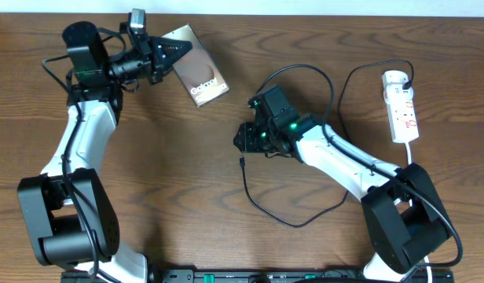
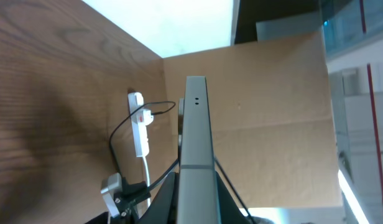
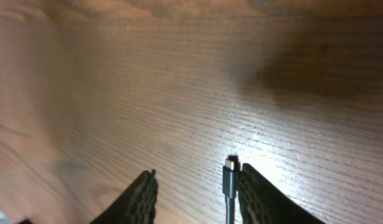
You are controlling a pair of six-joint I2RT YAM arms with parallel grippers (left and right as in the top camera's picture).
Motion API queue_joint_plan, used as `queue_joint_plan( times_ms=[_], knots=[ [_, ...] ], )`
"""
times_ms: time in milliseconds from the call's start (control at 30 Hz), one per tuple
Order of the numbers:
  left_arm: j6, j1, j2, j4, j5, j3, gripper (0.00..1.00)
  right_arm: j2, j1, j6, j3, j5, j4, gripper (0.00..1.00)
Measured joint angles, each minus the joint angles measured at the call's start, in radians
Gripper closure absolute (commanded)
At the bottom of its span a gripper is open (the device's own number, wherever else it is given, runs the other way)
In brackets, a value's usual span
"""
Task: Plug charger to phone and switch on socket
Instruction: 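Release the phone from the right gripper and move it toward the cable, then lower the right gripper over the black cable connector end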
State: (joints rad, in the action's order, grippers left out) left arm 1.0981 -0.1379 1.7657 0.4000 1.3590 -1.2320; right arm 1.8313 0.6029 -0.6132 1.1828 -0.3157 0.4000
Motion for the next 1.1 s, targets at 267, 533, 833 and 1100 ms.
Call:
queue_joint_plan(
  times_ms=[267,533,833,1100],
  knots=[
    [-0.156,-0.011,0.000,0.001,0.069,0.000,0.93,0.000,0.000,0.005,0.000,0.051,0.019,0.66],
    [-0.286,-0.011,0.000,0.001,0.080,0.000,0.93,0.000,0.000,0.005,0.000,0.063,0.019,0.69],
    [-0.393,-0.011,0.000,0.001,0.086,0.000,0.93,0.000,0.000,0.005,0.000,0.067,0.019,0.70],
    [-0.474,-0.011,0.000,-0.004,0.102,0.000,0.93,0.000,0.000,0.005,0.000,0.069,0.019,0.74]
  ],
)
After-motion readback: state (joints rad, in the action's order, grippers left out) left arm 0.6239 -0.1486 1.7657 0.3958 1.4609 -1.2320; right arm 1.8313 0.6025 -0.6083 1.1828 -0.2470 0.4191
